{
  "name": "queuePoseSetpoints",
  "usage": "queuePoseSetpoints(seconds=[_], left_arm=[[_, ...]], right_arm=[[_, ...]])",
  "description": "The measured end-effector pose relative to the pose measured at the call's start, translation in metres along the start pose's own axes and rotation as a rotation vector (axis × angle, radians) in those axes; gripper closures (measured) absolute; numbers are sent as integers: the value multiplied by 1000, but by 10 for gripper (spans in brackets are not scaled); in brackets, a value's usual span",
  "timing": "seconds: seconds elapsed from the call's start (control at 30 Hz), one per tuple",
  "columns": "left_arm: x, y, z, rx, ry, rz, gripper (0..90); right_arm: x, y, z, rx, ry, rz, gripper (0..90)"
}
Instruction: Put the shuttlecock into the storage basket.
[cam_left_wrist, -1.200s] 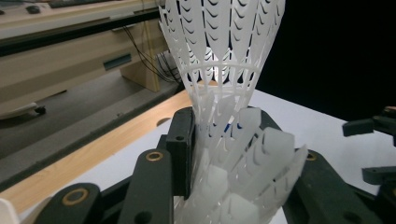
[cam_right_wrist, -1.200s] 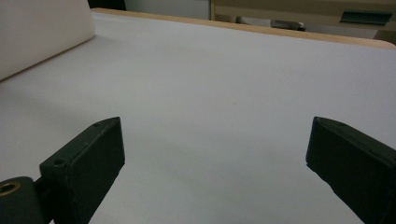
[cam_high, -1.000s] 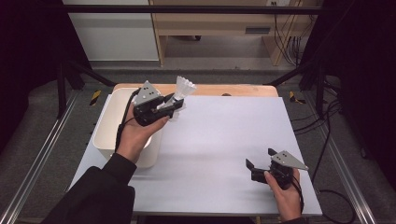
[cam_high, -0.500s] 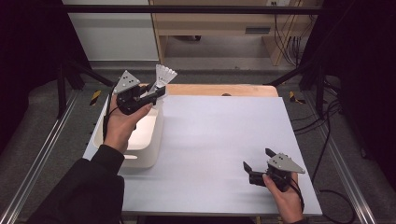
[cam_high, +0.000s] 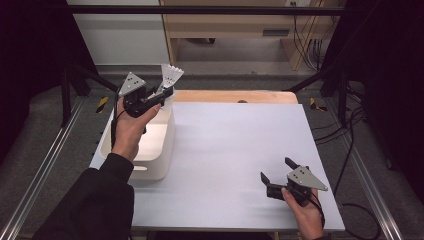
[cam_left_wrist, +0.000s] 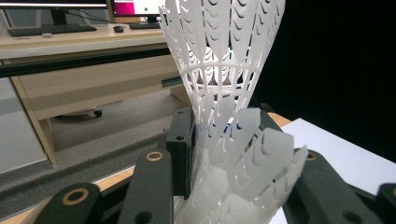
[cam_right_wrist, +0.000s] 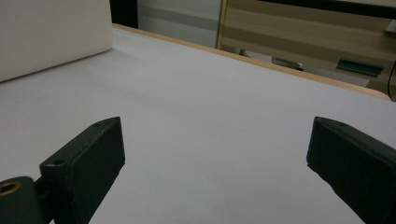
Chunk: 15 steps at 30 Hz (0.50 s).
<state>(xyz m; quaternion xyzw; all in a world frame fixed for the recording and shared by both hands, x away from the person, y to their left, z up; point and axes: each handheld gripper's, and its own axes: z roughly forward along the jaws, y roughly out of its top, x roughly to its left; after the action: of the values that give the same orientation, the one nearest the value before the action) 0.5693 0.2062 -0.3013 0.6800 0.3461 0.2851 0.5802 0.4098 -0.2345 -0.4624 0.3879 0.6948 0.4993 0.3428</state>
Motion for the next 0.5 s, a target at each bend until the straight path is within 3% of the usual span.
queuePoseSetpoints(seconds=[0.5], left_arm=[[12,-11,7,-4,22,-36,645]], right_arm=[[2,0,2,-4,12,-10,45]])
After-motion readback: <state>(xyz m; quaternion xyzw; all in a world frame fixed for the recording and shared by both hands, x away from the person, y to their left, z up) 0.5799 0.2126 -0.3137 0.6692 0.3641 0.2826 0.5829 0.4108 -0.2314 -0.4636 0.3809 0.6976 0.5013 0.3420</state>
